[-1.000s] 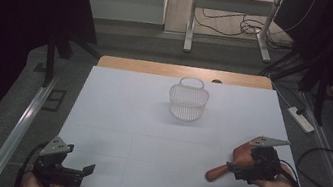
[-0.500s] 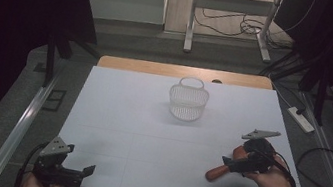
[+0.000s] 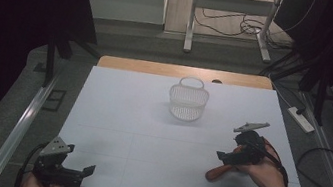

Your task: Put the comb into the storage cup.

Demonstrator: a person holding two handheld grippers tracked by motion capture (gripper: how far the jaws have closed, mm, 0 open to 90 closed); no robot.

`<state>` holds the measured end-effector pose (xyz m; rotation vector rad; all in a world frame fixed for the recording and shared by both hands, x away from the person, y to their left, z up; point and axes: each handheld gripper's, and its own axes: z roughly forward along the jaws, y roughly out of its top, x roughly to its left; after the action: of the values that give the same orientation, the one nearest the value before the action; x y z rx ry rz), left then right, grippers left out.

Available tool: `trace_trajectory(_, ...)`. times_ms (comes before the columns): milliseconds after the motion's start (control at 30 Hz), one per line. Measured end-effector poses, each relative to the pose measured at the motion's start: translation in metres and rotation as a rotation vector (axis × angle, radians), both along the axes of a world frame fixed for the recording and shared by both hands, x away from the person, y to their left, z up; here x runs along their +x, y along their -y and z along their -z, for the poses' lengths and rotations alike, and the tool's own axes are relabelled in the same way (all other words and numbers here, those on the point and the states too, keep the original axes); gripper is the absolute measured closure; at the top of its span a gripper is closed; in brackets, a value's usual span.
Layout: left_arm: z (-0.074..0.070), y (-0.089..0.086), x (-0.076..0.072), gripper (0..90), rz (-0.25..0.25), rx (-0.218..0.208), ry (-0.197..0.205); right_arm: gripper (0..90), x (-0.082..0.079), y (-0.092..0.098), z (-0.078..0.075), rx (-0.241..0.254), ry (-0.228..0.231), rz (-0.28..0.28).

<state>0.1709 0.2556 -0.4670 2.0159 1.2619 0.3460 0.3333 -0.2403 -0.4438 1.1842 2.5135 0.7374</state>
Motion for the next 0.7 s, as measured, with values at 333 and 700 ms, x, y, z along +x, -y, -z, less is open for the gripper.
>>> trace_trajectory(333,0.000,0.000,0.000,0.8,0.002,-0.002,0.000,0.0,0.011,-0.013,0.005,-0.033,-0.004,-0.016)
trace_trajectory(700,0.000,0.000,0.000,0.8,0.004,0.002,0.001,32.1,0.011,-0.008,0.004,-0.022,-0.005,-0.033)
